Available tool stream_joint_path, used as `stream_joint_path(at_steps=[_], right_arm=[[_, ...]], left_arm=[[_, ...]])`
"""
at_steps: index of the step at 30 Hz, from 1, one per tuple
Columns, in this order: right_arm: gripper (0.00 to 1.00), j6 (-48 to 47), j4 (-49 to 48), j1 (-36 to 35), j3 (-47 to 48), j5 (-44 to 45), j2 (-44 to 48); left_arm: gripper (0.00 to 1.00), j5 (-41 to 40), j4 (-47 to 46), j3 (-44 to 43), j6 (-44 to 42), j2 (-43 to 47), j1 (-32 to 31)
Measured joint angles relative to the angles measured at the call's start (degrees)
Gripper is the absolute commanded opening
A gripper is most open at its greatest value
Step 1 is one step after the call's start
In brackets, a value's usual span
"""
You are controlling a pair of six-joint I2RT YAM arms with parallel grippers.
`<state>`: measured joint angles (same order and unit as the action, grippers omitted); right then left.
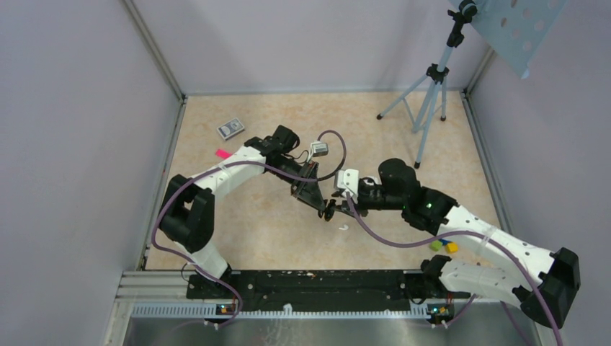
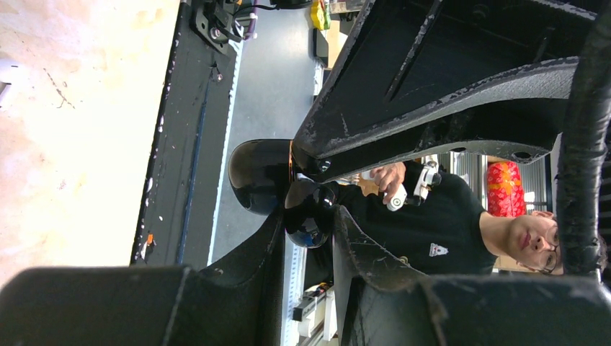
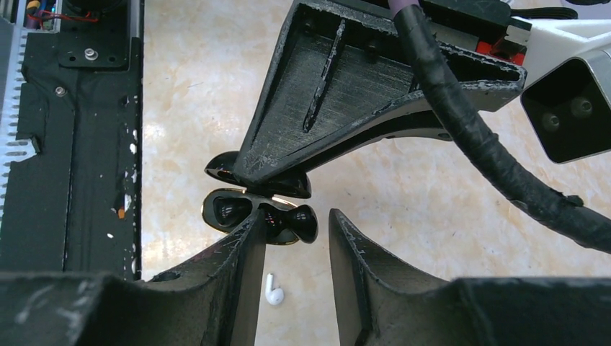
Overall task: Insert the wireless bluetooth earbuds into the charging case
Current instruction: Adjust the right earbud in the right side groove of the charging case.
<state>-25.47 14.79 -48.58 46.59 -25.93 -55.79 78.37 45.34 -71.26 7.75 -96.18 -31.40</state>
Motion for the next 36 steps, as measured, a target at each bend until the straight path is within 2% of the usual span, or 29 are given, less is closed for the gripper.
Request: stream_joint_path(at_steps=[7,12,16,22,36], right_arm=[[0.25,0.2,0.0,0.0,0.0,-0.7,-0.2],[0.12,0.2,0.0,0.0,0.0,-0.6,-0.2],[0.08,0.6,0.0,0.0,0.0,-0.2,-0.2],[0.03,3.7,-1.2,0.0,-0.1,1.1,0.0],[0.0,16.8,-6.4,0.1,-2.0,4.9,2.1]], left_arm=[[0.0,-0.2,0.2,0.0,0.0,0.0,0.0],[0.0,-0.5,1.0,-0.2,0.0,0.0,0.0],[0.0,-1.1,1.4,-0.3,0.0,0.0,0.0],[0.0,-1.5,1.4,-0.9,0.0,0.0,0.0],[0.0,-1.9,-0.5,-1.7,3.9,0.0,0.3]])
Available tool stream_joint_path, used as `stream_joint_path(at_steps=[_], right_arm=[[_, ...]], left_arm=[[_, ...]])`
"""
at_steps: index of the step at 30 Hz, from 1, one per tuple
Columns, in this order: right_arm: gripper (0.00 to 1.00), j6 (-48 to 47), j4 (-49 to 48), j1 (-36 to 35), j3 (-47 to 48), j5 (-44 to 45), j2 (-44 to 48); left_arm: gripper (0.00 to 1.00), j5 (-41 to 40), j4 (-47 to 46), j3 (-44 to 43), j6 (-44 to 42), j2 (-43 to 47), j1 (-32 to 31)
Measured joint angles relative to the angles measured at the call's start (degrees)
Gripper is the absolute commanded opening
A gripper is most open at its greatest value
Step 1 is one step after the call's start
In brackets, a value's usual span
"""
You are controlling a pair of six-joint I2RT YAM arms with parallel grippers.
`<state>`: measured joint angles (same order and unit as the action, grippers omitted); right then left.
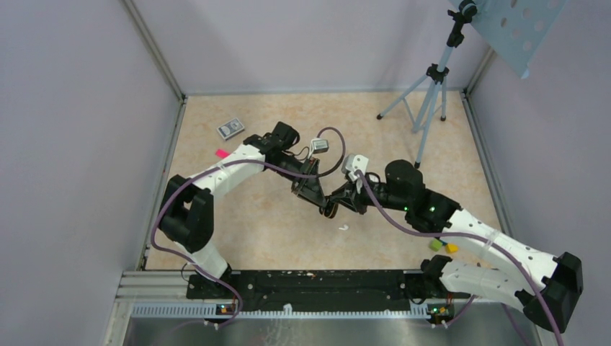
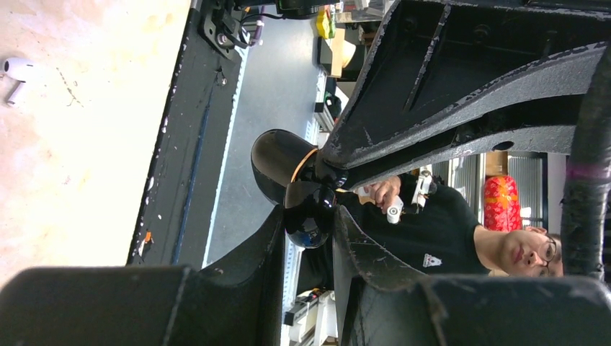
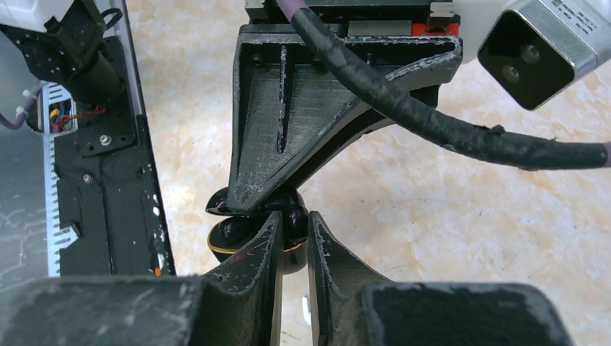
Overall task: Insert the wireless bluetooth earbuds into the charging case
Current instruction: Adjust the right earbud in the right side groove of the charging case.
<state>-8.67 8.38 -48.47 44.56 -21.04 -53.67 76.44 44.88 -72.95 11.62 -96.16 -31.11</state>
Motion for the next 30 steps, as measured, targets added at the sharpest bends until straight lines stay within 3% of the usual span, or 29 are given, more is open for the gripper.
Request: stream_joint_path(at_steps=[22,30], right_arm=[[0.0,13.0,-12.1,0.3,-5.6,8.0,1.6],[0.0,17.4,-18.5,0.3,-9.0,10.3,2.3]], left_arm=[[0.0,-3.4,-9.3,1.2,10.3,3.5,2.1],[0.0,-4.5,-16.5,4.4,17.6,5.8,2.5]])
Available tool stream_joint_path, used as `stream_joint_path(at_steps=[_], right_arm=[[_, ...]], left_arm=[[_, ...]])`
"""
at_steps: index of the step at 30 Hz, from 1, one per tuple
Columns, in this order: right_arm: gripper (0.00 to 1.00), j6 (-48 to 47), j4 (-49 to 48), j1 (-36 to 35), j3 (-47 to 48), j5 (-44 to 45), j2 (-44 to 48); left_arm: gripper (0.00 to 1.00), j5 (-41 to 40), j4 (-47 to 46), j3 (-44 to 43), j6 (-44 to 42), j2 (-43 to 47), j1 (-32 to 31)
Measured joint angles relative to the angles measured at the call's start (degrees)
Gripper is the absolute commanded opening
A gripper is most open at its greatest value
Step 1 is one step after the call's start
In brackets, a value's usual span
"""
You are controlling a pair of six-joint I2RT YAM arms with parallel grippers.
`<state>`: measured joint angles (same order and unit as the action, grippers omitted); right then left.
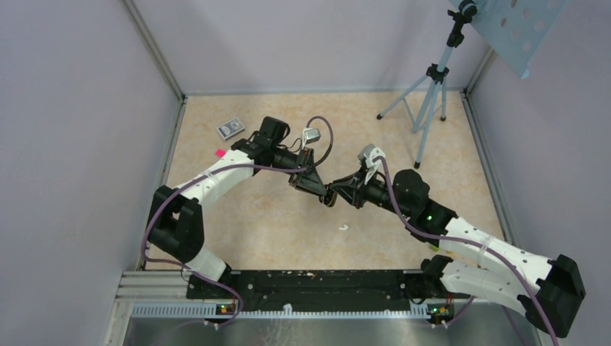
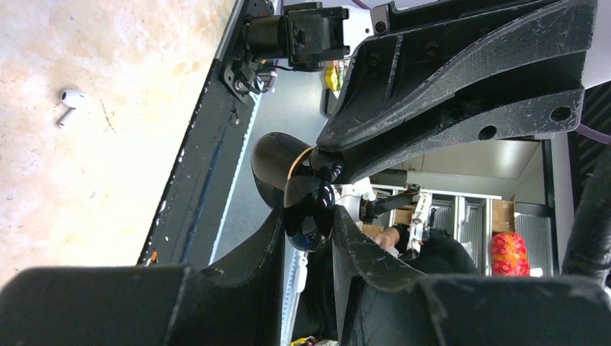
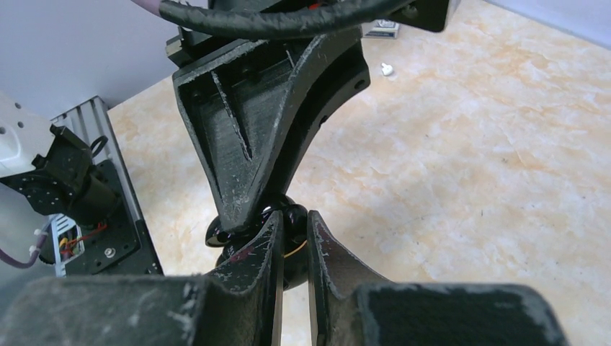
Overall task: Insert the wireless bluetooth earbuds into the charging case
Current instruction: Adjust the right earbud in the right side groove of the charging case.
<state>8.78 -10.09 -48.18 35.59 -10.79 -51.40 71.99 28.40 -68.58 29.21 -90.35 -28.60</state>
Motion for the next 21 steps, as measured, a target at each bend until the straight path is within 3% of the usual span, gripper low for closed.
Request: stream_joint_path(at_steps=[21], right_arm=[[0.0,3.4,-4.8,0.0,-2.9,4.3,1.1]], left_arm=[[0.0,-1.1,-7.8,1.7,7.1,1.4,1.4]])
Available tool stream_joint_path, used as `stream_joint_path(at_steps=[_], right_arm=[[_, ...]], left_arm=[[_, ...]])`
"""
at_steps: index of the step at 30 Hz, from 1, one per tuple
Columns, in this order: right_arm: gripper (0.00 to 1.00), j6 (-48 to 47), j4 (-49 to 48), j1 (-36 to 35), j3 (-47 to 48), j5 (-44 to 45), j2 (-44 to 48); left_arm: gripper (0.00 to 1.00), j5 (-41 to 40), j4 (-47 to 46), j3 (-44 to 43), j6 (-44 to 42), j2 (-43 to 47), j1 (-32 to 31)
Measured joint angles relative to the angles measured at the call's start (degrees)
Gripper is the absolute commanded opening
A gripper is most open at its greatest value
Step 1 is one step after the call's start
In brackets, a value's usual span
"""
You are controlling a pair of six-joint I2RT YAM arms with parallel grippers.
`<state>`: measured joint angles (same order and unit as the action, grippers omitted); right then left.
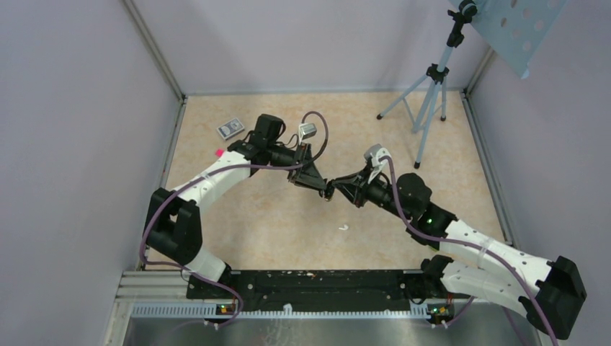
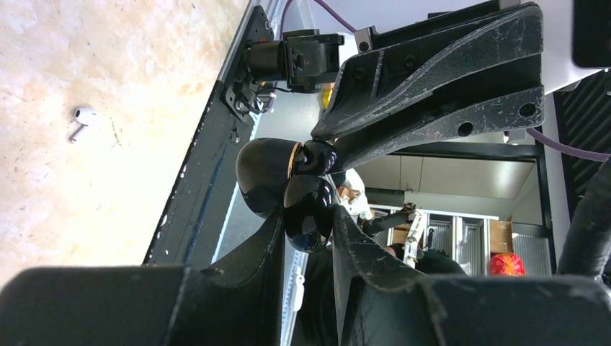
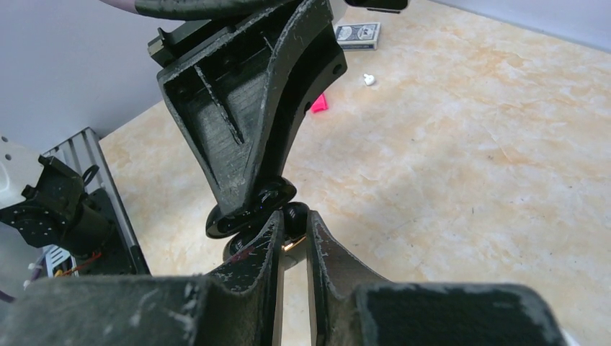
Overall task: Insert the wireless bluetooth earbuds into the charging case
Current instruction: Adjust the right earbud in the right side groove of the charging case.
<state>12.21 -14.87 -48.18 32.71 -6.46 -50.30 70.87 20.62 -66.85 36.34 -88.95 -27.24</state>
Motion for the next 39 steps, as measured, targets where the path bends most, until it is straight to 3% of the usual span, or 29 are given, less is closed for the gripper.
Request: stream_joint_path(at_steps=[24,33,36,39], right_arm=[[0.02,14.0,-0.9,-0.1,-0.6,5.9,-2.4],[0.02,20.4,3.3,-0.1,3.3,7.7,-5.8],[0.06,22.0,4.3,-0.1,4.2,7.7,-7.0],[0.18,23.7,5.4,-0.2,4.4,6.8,-7.7]], left_arm=[[0.0,-3.4,-5.7,3.0,4.7,2.2,1.0],[0.0,-5.0,-5.7,3.4,4.7,2.2,1.1],[0.0,-5.9,-5.7,3.4,4.7,2.2,1.2],[0.0,-6.4,-5.7,3.4,4.5,2.2,1.2]])
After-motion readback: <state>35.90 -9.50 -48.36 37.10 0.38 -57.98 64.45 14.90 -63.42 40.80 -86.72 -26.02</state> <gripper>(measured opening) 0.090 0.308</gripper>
